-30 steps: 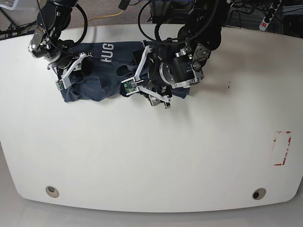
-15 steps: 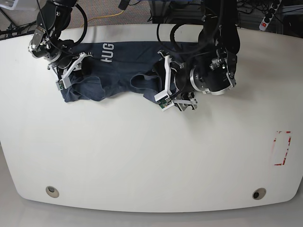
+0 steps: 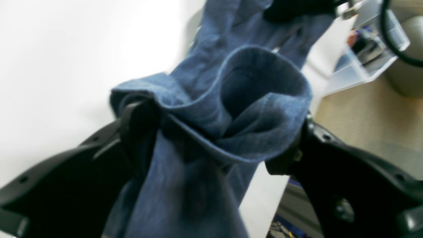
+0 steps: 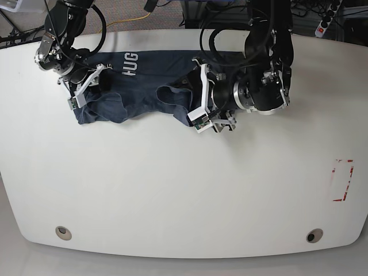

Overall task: Fold the T-shirt properly
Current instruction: 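Press the folded end down with the left gripper and release it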

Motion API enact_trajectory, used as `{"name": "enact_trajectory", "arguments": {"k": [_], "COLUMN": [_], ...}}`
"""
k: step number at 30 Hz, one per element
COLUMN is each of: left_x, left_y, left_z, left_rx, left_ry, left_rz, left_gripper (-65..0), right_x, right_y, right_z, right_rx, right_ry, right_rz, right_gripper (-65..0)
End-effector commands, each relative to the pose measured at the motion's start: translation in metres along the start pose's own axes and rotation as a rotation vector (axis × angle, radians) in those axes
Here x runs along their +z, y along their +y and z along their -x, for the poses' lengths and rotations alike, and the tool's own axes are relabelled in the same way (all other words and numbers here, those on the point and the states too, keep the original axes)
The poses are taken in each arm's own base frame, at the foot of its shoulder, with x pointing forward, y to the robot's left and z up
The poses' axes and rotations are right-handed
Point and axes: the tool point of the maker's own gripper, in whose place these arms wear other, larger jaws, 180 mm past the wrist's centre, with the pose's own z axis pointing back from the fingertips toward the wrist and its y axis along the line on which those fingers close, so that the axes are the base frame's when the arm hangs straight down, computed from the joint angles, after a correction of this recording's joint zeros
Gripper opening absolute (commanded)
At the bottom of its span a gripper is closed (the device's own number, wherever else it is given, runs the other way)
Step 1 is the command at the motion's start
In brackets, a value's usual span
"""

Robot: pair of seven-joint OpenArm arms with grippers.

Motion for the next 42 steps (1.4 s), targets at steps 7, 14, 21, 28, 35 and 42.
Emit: {"name": "enact_trajectory", "arguments": {"k": [7, 14, 21, 28, 35, 42], "left_x": [0.030, 0.036, 0.025, 0.010, 0.000, -0.002], "left_y": [0.021, 0.032, 0.035, 0.033, 0.028, 0.026], "left_z": [-0.024, -0.018, -0.008, 0.003, 0.005, -0.004], "left_rx": [0.082, 0.074, -0.015, 0.066, -0.080, -0.137], "left_ry": [-0.189, -0.166, -0.034, 0.087, 0.195, 0.153], "left_rz": [-0.028, -0.060, -0.112, -0.193, -0.260, -0.238], "left_gripper": [-21.5, -21.1, -21.0, -21.0, -21.7, -28.5], "right_x": [0.003, 0.003, 0.003, 0.003, 0.002, 0.002], "right_y": [-0.004, -0.003, -0.003, -0.002, -0.002, -0.002], "right_z": [-0.002, 0.000, -0.001, -0.002, -0.004, -0.003], "right_rx": [0.017, 0.013, 0.015, 0.014, 0.015, 0.014], "right_ry": [0.004, 0.005, 0.004, 0.000, -0.003, -0.002], "right_rz": [0.014, 0.011, 0.012, 0.010, 0.010, 0.010], "right_gripper": [-47.6, -47.6, -47.6, -47.6, -47.6, -47.6]}}
